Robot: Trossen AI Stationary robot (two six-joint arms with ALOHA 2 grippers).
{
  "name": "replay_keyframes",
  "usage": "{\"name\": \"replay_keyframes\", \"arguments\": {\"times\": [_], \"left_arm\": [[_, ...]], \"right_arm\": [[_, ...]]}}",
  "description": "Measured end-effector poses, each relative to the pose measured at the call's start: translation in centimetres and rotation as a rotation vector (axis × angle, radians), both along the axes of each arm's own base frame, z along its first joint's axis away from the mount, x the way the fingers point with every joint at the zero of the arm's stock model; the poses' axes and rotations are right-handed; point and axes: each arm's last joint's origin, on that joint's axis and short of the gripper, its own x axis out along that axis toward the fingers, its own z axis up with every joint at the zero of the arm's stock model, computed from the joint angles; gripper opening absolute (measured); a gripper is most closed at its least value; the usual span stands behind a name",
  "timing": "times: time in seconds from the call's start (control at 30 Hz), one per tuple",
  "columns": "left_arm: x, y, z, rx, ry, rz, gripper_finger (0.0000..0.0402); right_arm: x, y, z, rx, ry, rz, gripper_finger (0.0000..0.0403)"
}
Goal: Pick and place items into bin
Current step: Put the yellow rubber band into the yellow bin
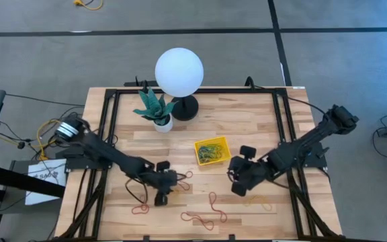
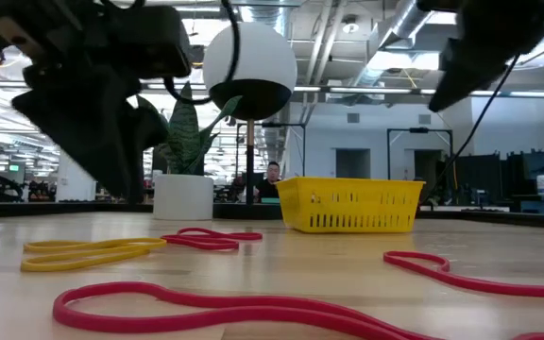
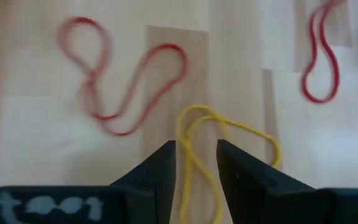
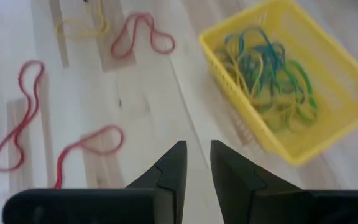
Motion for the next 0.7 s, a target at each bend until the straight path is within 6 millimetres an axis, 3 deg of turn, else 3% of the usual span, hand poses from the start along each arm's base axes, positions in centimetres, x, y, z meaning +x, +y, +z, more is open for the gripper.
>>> {"name": "replay_keyframes", "arguments": {"times": [0.2,0.7], "left_arm": [[1.6,-0.9,-1.6,-0.012,0.057,-0.025,0.0105],[1.3,-0.7,-2.0,0.045,0.083,0.035,0.0105]], "right_arm": [[-0.3,0.7,-0.5,0.001,0.015,0.008,0.0066],[-0.2,0.8,-0.5,0.002,0.014,0.01,0.0066]]}}
